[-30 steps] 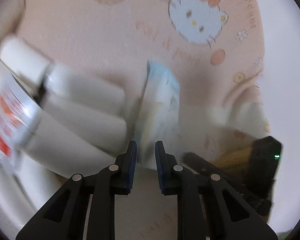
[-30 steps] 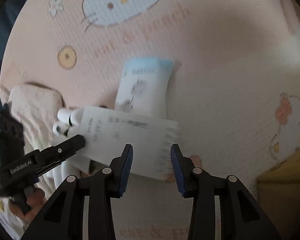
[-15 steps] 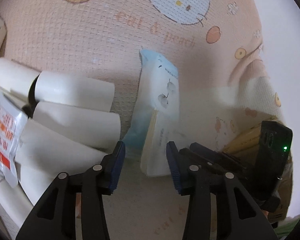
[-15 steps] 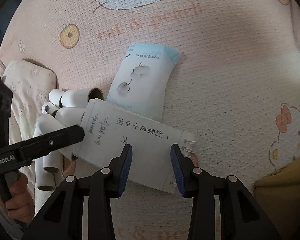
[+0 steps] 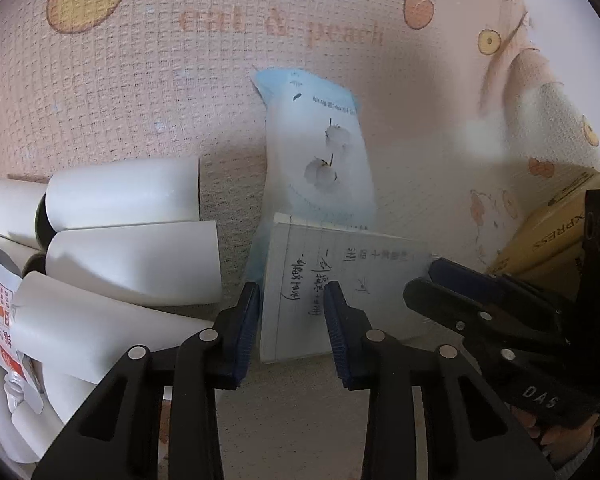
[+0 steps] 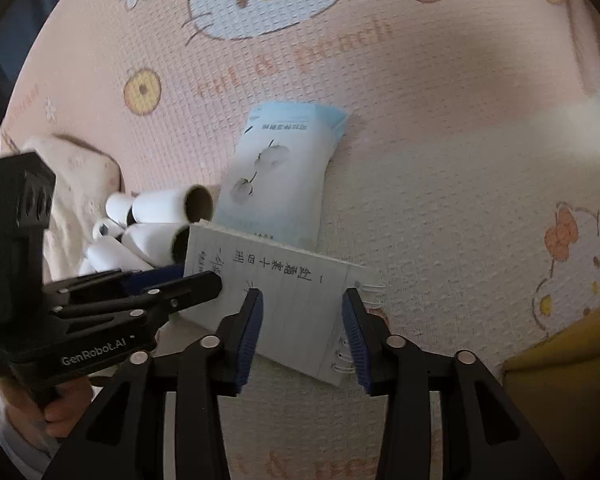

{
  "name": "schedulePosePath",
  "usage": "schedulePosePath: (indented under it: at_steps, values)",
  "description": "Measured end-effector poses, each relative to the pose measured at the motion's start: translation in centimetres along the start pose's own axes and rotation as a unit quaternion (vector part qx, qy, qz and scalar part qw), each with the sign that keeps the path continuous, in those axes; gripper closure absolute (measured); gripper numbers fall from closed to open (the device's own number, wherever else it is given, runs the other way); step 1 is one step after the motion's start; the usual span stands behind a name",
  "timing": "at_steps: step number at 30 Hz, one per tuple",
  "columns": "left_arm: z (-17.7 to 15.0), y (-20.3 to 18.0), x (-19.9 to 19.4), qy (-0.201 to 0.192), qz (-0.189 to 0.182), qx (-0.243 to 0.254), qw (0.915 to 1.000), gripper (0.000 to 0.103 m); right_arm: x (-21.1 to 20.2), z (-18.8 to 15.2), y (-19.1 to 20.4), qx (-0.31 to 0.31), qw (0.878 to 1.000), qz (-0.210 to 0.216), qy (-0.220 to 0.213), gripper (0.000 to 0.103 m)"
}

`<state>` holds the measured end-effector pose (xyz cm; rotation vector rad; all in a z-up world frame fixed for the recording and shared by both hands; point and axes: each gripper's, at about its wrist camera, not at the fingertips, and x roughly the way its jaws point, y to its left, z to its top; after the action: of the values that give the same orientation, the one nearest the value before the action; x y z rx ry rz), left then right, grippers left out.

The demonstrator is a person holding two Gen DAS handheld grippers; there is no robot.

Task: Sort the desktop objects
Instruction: 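Close both grippers on the notebook edge and lift it up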

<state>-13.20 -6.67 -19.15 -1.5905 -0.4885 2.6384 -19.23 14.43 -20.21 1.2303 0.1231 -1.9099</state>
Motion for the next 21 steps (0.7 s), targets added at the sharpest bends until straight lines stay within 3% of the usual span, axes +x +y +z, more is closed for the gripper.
schedulePosePath:
  at_steps: [4,10,16,21]
  values:
    - [-0.2,0.1,-0.1,-0.004,-0.003,0.007,1.0,0.067,0.0,-0.2,-0.3,0.007,1.0,0.007,-0.003,0.055]
    - [-0.3,0.0,0.1,-0.002,0.007,0.017,0.9998,0.066,-0.2,-0.4,0.4,-0.011,0.999,-0.05,0.004,0.055]
    - [-0.2,0.0,0.1,-0.006,0.009,0.023,0.9997,0.066,0.9,-0.9,-1.0,0.014,0.998,-0.045,0.028,0.055]
    - [0.6,0.1,0.4,0.003,-0.002,0.032,0.9995,0.065,1.4,-1.3,-1.5,0.035,0.999,-0.03,0.023,0.055]
